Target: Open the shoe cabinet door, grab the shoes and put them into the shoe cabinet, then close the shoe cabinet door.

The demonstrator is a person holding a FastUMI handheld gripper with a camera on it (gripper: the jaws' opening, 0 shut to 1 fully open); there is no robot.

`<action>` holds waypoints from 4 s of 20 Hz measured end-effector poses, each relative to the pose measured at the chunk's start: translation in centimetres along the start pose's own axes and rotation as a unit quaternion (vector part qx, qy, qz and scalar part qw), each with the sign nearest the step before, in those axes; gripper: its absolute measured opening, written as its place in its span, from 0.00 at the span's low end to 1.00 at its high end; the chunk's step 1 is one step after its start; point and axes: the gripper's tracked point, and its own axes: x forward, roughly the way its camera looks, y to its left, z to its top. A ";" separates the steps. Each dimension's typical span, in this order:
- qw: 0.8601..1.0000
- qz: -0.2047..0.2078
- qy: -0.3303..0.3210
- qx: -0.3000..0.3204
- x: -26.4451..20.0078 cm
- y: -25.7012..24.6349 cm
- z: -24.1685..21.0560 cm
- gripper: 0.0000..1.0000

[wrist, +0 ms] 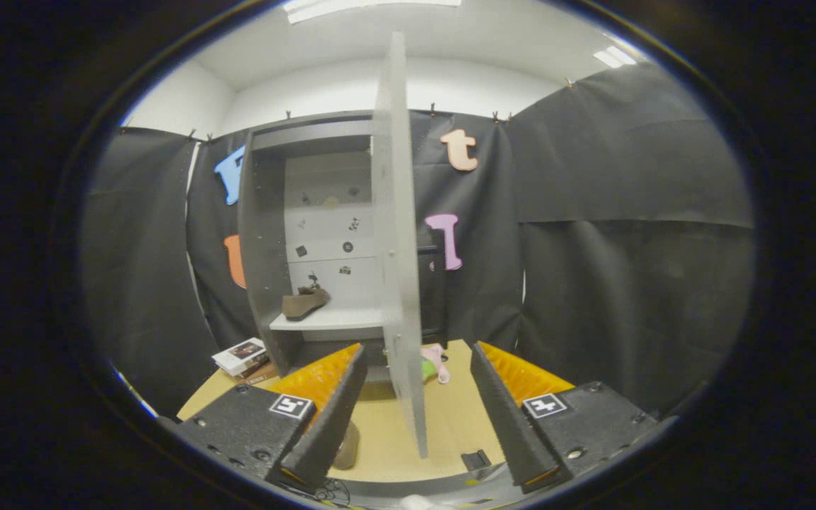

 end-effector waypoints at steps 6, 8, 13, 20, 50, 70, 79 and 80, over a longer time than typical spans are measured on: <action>0.997 0.046 0.054 -0.003 -0.4 6.6 -6.8 0.98; 0.995 0.065 0.076 -0.012 0.1 8.7 -9.3 0.98; 0.987 0.098 0.129 -0.008 2.2 13.3 -16.0 0.98; 0.967 0.128 0.219 0.004 8.9 19.3 -27.8 0.98; 0.912 0.087 0.400 0.034 26.0 21.8 -43.1 0.17; 0.973 0.148 0.179 0.007 23.0 20.9 -12.9 0.07; 0.985 0.148 0.086 -0.005 32.5 24.7 -1.8 0.07; 0.986 0.147 0.080 -0.004 34.1 25.1 -1.0 0.07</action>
